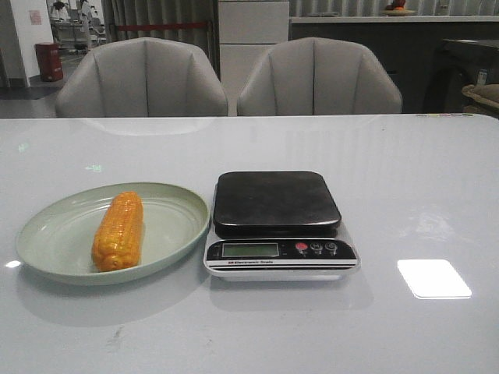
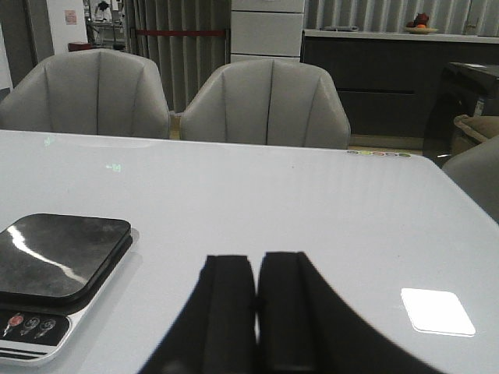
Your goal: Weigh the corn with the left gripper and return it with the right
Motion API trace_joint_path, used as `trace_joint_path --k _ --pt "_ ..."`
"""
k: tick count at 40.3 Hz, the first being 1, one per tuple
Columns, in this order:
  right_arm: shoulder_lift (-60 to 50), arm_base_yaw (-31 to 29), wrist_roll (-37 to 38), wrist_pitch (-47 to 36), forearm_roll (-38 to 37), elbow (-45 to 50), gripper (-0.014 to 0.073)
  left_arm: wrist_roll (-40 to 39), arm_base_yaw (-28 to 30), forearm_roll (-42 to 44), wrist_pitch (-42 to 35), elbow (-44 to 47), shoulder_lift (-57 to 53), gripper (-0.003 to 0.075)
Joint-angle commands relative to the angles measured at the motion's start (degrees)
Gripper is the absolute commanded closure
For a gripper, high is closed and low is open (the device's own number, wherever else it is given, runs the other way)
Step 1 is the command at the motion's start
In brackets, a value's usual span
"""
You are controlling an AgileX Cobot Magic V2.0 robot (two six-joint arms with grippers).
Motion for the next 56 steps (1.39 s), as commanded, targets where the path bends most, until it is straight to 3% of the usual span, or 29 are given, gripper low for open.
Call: trace_joint_path --k 1,6,23,27,33,37,46,56 --pt "-1.0 -0.5 -0.2 -4.5 -0.8 0.2 0.0416 -0.1 0.0 -0.3 6.6 -7.9 6.1 0.0599" --pt "-1.0 -0.5 -0.2 -4.5 -0.8 0.2 0.0416 -0.1 0.0 -0.7 13.4 -11.1 12.1 0.0599" --pt "-1.0 -0.5 -0.2 -4.5 -0.8 0.2 0.0416 -0.1 0.0 -2.8 13.6 -10.5 19.9 0.0585" --pt "-1.0 -0.5 -0.2 -4.5 -0.8 0.2 0.0416 -0.1 -0.9 -2.8 13.6 -10.5 20.4 0.0496" --pt "-1.0 -0.5 -0.2 -4.5 -0.8 0.2 0.0416 -0.1 -3.2 -2.8 13.8 -10.5 21.3 0.0202" --pt "-1.0 -0.5 -0.2 -4.5 -0.8 0.2 0.0416 -0.1 -4.1 -2.8 14.7 -10.8 22.9 0.006" --pt "-1.0 -0.5 -0.2 -4.5 -0.8 0.2 0.0416 -0.1 -7.1 -7.3 18.2 -14.5 29.0 0.0043" --pt "-1.0 -0.5 -0.2 -4.5 -0.8 0.2 0.0416 -0.1 -14.6 -13.4 16.3 -16.8 41.2 0.0044"
